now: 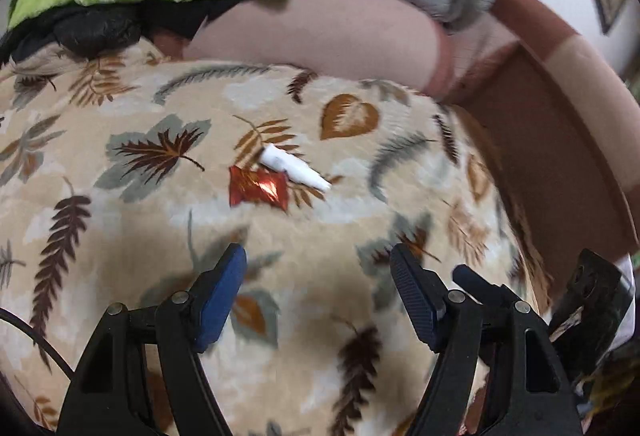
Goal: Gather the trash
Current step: 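Move both tools back over the remaining trash on the bedspread, then grasp the red candy wrapper with the left gripper while the right gripper grasps the white spray bottle, then carry the candy wrapper and spray bottle over to the red wastebasket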
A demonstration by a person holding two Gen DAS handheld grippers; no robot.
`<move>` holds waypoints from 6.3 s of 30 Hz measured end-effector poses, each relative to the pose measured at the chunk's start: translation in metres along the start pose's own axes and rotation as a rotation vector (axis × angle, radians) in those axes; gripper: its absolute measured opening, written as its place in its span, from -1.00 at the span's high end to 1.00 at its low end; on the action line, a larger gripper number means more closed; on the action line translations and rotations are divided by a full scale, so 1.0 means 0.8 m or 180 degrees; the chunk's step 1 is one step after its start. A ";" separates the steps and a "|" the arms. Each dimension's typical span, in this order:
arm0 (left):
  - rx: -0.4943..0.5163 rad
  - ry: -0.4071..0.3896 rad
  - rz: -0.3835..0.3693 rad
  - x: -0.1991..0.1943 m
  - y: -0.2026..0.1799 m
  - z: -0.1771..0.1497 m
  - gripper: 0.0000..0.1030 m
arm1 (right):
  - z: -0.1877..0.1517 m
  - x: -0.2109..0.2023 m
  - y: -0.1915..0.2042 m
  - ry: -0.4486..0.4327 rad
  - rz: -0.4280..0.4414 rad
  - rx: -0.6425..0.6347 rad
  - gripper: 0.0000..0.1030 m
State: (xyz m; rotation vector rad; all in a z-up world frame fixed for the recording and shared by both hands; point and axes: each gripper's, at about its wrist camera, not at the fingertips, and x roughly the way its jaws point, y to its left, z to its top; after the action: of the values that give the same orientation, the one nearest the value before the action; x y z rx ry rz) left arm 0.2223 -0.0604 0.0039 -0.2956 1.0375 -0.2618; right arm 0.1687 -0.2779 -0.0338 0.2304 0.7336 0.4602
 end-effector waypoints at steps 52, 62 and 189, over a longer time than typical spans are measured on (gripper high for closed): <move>-0.1307 0.0595 0.0504 0.218 0.099 0.060 0.28 | -0.075 0.088 -0.081 0.0380 -0.0414 0.0872 0.31; -0.1280 0.0706 0.0213 0.201 0.114 0.044 0.47 | -0.086 0.077 -0.076 0.0328 -0.0587 0.0898 0.31; 0.2496 0.0755 -0.1193 -0.011 -0.482 -0.467 0.50 | -0.428 -0.556 -0.109 -0.1724 -0.1980 0.2270 0.31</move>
State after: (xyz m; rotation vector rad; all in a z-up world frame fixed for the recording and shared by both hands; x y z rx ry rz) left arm -0.1358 -0.4589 -0.0278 0.2650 1.0274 -1.0280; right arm -0.3281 -0.5535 -0.0504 0.7338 0.3727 -0.4682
